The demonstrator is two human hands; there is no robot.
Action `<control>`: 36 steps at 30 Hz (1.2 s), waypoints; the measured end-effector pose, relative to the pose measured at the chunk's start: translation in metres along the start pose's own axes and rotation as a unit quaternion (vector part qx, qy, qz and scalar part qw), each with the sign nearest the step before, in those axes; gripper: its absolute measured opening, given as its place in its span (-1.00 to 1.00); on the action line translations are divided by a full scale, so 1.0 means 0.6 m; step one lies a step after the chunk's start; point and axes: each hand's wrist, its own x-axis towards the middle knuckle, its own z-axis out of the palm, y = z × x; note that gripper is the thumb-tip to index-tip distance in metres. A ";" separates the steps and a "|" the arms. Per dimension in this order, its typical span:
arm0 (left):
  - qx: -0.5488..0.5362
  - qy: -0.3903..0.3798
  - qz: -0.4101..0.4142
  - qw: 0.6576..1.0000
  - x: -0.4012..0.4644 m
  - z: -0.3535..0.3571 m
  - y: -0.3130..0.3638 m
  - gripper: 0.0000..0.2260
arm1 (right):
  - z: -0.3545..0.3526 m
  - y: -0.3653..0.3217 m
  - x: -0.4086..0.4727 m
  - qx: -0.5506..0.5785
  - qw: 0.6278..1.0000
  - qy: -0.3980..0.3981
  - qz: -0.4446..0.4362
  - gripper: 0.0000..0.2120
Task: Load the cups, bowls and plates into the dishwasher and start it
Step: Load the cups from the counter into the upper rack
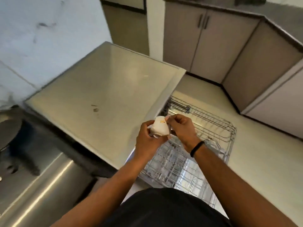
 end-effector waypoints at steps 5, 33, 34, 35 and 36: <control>-0.001 -0.047 -0.052 0.998 0.037 0.140 -0.052 -0.33 | -0.130 0.086 0.035 0.083 0.982 0.028 0.166 -0.65; 0.226 -0.023 -0.097 0.969 0.267 0.276 -0.350 -0.57 | -0.114 0.417 0.317 -0.061 0.933 0.125 0.333 -0.51; 0.223 -0.015 -0.097 0.970 0.269 0.276 -0.350 -0.60 | -0.114 0.417 0.320 -0.070 0.933 0.125 0.331 -0.53; 0.218 -0.008 -0.099 0.971 0.272 0.275 -0.352 -0.61 | -0.114 0.419 0.324 -0.080 0.933 0.126 0.329 -0.53; 0.217 -0.002 -0.102 0.971 0.274 0.275 -0.354 -0.62 | -0.114 0.420 0.326 -0.086 0.932 0.126 0.330 -0.53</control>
